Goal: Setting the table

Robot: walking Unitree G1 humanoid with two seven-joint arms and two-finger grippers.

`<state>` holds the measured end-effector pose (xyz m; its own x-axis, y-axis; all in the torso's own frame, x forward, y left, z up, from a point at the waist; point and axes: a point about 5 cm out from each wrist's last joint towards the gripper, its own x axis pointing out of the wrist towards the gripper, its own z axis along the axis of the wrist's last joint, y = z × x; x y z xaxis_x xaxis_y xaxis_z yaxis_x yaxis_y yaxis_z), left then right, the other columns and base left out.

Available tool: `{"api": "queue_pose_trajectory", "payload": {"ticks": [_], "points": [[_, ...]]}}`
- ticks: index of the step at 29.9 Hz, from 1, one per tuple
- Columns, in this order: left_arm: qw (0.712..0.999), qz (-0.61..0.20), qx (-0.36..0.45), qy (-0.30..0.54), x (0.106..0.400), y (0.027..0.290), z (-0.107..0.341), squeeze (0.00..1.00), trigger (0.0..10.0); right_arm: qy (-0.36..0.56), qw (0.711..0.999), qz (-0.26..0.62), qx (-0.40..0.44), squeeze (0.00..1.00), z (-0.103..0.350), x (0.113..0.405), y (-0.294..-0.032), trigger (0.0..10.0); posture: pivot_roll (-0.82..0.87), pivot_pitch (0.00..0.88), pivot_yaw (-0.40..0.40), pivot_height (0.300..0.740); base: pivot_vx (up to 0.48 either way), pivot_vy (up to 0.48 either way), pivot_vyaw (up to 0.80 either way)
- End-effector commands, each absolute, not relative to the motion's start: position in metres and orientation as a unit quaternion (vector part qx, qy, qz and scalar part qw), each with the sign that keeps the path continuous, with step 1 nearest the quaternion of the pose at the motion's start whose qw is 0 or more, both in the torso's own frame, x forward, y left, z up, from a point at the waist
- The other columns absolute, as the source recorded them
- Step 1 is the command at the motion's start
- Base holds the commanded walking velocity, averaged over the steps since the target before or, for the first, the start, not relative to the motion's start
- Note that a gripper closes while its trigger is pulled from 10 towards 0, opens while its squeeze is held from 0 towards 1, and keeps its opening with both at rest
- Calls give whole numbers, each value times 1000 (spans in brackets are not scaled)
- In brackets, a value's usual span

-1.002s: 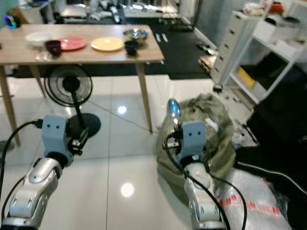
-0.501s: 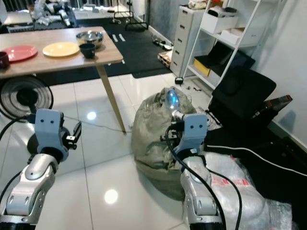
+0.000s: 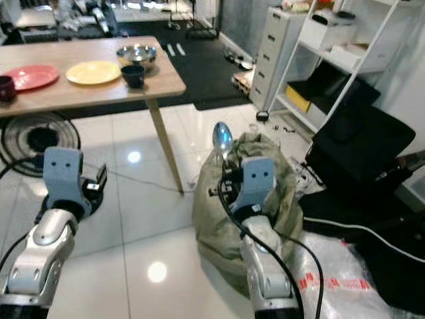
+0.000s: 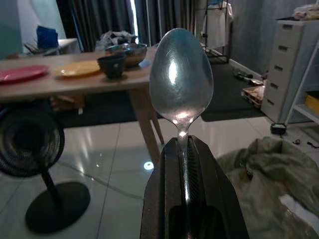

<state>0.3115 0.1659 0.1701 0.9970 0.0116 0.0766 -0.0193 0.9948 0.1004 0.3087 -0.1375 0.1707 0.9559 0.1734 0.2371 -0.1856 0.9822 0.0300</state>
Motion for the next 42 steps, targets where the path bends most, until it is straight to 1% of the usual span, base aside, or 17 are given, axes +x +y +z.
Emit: {"api": "queue_pose_trajectory", "payload": {"ticks": [1, 5, 12, 28, 42], "points": [[998, 9, 56, -35, 312, 165, 168, 0, 10000, -116, 988, 95, 32, 0, 170, 309, -138, 10000, -35, 0, 84, 740, 480, 0, 0], [998, 9, 57, -36, 312, 165, 168, 0, 10000, -118, 987, 102, 41, 0, 169, 309, -136, 10000, -34, 0, 84, 740, 480, 0, 0], [998, 7, 60, -36, 311, 163, 167, 0, 10000, -116, 987, 106, 30, 0, 168, 308, -134, 10000, -34, 0, 83, 740, 480, 0, 0], [998, 2, 59, -35, 312, 161, 166, 0, 10000, -117, 987, 106, 22, 0, 168, 310, -135, 10000, -35, 0, 83, 740, 480, 0, 730], [998, 1, 58, -35, 312, 161, 166, 0, 10000, -121, 988, 94, 31, 0, 170, 311, -138, 10000, -36, 0, 86, 740, 480, 0, 0]]}}
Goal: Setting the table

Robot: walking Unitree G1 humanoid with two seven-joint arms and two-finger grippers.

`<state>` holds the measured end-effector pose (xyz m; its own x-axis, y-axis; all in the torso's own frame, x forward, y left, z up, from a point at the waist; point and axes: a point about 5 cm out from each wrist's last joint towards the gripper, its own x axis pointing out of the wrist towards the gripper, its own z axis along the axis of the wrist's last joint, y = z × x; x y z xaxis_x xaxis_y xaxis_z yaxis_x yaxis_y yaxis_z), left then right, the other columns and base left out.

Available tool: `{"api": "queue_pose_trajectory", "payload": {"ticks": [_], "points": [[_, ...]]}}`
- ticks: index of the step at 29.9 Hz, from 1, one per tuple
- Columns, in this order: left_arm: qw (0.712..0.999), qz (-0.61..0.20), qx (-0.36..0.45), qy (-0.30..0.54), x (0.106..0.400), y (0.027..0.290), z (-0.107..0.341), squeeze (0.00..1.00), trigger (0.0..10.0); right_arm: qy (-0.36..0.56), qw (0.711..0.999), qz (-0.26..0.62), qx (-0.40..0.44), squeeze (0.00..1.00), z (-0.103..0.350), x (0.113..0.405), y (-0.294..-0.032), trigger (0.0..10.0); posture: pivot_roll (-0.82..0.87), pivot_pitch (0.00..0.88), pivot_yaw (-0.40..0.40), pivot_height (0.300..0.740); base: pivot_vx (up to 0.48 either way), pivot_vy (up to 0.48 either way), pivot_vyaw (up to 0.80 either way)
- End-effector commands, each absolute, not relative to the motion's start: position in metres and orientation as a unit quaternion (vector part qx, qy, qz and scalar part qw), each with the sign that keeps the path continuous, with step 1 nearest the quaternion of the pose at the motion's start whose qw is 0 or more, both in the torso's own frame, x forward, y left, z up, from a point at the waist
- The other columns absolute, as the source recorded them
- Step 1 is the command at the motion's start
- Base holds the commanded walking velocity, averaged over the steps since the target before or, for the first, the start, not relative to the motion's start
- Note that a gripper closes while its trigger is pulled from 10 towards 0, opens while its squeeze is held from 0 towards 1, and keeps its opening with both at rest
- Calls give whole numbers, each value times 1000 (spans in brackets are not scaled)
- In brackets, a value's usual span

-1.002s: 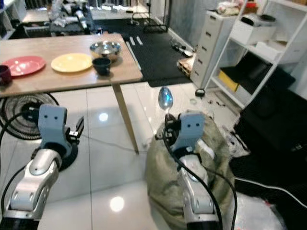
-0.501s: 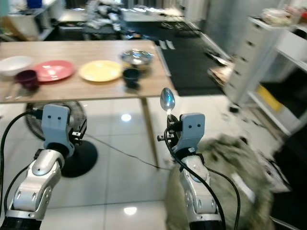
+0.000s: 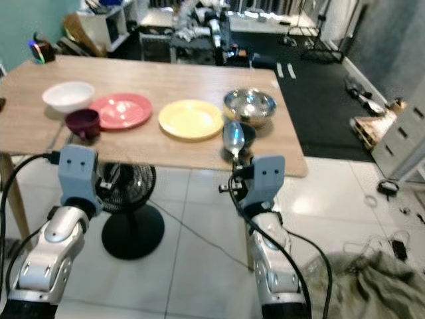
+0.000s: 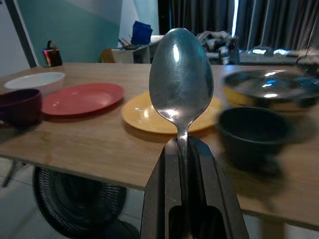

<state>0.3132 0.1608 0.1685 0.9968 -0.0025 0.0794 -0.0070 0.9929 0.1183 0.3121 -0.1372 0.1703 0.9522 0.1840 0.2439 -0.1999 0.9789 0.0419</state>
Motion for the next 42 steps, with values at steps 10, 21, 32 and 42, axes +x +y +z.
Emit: {"api": "queue_pose_trajectory", "payload": {"ticks": [10, 21, 32, 42], "points": [[998, 0, 59, -35, 313, 161, 166, 0, 10000, -127, 991, 27, 30, 0, 173, 315, -160, 10000, -35, 0, 85, 740, 479, 0, 0], [998, -2, 58, -34, 312, 161, 165, 0, 10000, -127, 991, -1, 30, 0, 175, 315, -170, 10000, -37, 0, 86, 740, 467, 0, 0], [995, -82, 49, -29, 303, 152, 165, 0, 10000, -112, 993, -16, 19, 0, 171, 314, -175, 10000, -33, 0, 87, 740, 202, 0, 0], [989, -144, 29, -25, 296, 155, 180, 0, 10000, -62, 998, 18, -10, 0, 159, 312, -162, 10000, -14, 0, 79, 740, 0, 0, 0]]}}
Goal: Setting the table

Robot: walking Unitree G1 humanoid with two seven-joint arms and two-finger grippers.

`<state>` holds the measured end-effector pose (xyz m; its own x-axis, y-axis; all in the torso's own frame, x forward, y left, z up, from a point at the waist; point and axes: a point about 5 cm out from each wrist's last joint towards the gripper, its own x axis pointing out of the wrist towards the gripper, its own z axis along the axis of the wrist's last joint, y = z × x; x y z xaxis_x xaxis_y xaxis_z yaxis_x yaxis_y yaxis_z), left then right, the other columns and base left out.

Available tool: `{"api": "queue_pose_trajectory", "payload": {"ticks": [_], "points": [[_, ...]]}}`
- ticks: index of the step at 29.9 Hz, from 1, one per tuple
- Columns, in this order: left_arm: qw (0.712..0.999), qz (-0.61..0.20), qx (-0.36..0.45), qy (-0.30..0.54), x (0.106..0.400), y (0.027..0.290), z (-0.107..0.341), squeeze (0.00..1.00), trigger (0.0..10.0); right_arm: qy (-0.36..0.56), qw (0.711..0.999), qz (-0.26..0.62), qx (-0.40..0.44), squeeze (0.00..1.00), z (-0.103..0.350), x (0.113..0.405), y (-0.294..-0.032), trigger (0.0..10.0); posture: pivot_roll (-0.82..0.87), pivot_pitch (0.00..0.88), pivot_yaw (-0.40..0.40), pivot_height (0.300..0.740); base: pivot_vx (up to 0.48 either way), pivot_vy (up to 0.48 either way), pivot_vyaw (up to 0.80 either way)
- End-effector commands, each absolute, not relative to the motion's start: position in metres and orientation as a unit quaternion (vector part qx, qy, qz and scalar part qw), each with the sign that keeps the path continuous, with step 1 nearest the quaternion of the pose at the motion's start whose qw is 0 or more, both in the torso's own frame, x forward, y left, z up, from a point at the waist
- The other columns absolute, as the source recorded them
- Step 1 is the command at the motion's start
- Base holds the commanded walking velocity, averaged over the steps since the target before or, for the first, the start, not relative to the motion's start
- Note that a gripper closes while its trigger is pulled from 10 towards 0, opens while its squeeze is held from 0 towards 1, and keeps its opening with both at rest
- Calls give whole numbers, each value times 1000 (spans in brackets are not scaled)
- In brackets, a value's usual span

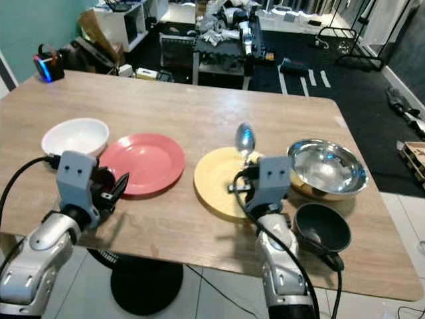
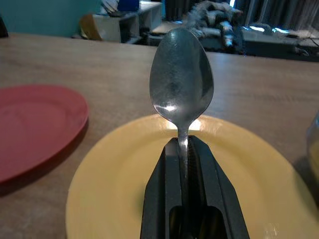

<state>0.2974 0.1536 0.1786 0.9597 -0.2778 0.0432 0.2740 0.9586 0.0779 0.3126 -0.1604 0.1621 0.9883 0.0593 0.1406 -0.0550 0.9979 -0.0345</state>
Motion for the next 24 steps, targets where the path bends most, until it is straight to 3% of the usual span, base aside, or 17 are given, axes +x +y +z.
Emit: {"api": "queue_pose_trajectory", "payload": {"ticks": [1, 5, 12, 24], "points": [[988, -152, 23, -33, 297, 156, 188, 0, 10000, -51, 999, 4, 0, 0, 156, 314, -162, 10000, -5, 0, 74, 740, 0, 0, 0], [982, -182, 19, -52, 296, 157, 207, 0, 10000, -28, 999, -22, 6, 0, 149, 321, -161, 10000, 19, 0, 64, 740, 0, 0, 0], [949, -306, 55, -48, 299, 150, 237, 0, 10000, 3, 999, -29, -19, 0, 145, 347, -154, 10000, 69, 0, 58, 740, 0, 0, 0], [929, -367, 42, 17, 320, 133, 233, 0, 10000, 44, 998, -48, -7, 0, 143, 374, -135, 10000, 98, 48, 71, 740, 0, 0, 0]]}}
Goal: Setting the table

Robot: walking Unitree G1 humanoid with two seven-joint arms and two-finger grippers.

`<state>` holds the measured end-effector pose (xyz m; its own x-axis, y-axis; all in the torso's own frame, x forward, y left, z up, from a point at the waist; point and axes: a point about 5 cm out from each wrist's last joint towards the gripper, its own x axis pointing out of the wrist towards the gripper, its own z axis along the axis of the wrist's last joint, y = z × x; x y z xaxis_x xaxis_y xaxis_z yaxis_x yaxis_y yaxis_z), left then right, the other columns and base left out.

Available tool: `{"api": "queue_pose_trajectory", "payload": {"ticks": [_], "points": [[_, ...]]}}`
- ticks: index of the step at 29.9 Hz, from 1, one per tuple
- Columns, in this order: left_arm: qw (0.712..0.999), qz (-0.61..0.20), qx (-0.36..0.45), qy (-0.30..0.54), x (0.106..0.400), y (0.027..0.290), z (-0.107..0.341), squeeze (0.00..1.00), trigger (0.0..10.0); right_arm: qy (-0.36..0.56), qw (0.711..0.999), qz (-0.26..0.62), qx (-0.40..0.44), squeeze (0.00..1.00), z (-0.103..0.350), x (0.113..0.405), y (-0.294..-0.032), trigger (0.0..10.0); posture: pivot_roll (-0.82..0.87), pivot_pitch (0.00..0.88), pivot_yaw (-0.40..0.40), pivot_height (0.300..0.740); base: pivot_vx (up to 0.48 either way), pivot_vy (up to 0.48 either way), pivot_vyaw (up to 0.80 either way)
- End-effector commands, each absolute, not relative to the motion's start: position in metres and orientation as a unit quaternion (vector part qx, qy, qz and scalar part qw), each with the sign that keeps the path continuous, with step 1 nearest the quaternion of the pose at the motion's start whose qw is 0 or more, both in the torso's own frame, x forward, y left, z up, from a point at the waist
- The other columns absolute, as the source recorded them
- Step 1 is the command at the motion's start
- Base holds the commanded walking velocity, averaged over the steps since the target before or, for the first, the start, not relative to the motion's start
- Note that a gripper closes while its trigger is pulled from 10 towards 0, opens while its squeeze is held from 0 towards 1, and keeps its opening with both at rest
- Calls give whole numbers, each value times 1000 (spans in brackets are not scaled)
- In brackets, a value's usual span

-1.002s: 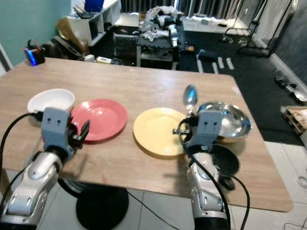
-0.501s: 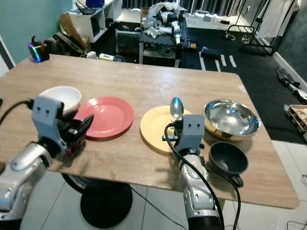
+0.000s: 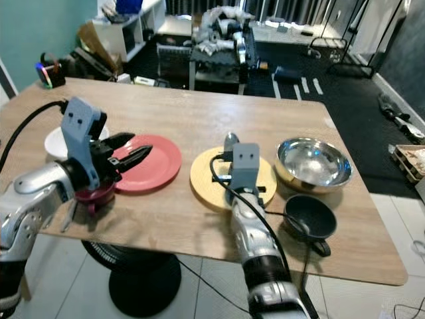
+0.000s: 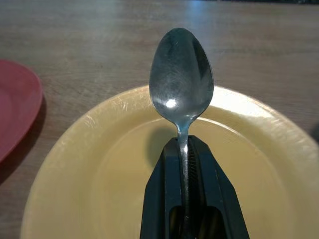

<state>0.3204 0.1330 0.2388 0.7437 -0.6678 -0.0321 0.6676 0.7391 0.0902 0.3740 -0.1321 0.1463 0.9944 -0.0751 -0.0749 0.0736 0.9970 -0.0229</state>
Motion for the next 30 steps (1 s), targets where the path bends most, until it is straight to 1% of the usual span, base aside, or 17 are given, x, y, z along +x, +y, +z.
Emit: {"api": "queue_pose_trajectory", "payload": {"ticks": [1, 3, 4, 5, 6, 7, 10, 14, 19, 25, 27, 30], "points": [[923, -383, 38, 22, 317, 133, 231, 0, 10000, 47, 997, -56, -7, 0, 143, 375, -136, 10000, 99, 65, 73, 740, 0, 0, 0], [905, -421, 43, 31, 309, 133, 226, 0, 10000, 51, 996, -75, -5, 0, 142, 377, -140, 10000, 98, 74, 73, 740, 0, 0, 0], [905, -421, 43, 31, 309, 133, 226, 0, 10000, 51, 996, -75, -5, 0, 142, 377, -140, 10000, 98, 74, 73, 740, 0, 0, 0], [889, -454, 48, 38, 301, 130, 222, 0, 10000, 50, 995, -90, -3, 0, 143, 379, -145, 10000, 95, 82, 76, 740, 0, 0, 0], [882, -467, 47, 40, 298, 128, 222, 0, 10000, 48, 994, -100, -4, 0, 144, 380, -149, 10000, 95, 86, 77, 740, 0, 0, 0], [882, -467, 47, 40, 298, 128, 222, 0, 10000, 48, 994, -100, -4, 0, 144, 380, -149, 10000, 95, 86, 77, 740, 0, 0, 0], [870, -490, 41, 44, 293, 122, 220, 0, 10000, 39, 991, -129, -2, 0, 148, 382, -160, 10000, 93, 91, 82, 740, 0, 0, 0], [865, -498, 43, 48, 291, 120, 220, 0, 10000, 35, 990, -138, -3, 0, 150, 384, -165, 10000, 92, 95, 84, 740, 0, 0, 0], [863, -501, 42, 52, 292, 119, 219, 0, 10000, 29, 994, -104, -36, 0, 153, 386, -164, 10000, 85, 96, 79, 740, 0, 0, 0], [863, -500, 42, 56, 291, 121, 216, 0, 10000, 35, 996, -70, -42, 0, 155, 385, -164, 10000, 73, 94, 73, 740, 0, 0, 0], [863, -500, 40, 59, 290, 119, 213, 0, 10000, 33, 997, -49, -42, 0, 165, 383, -167, 10000, 64, 91, 71, 740, 0, 0, 0], [862, -502, 38, 59, 290, 117, 212, 0, 10000, 28, 998, -45, -47, 0, 174, 382, -171, 10000, 53, 88, 73, 740, 0, 0, 0]]}}
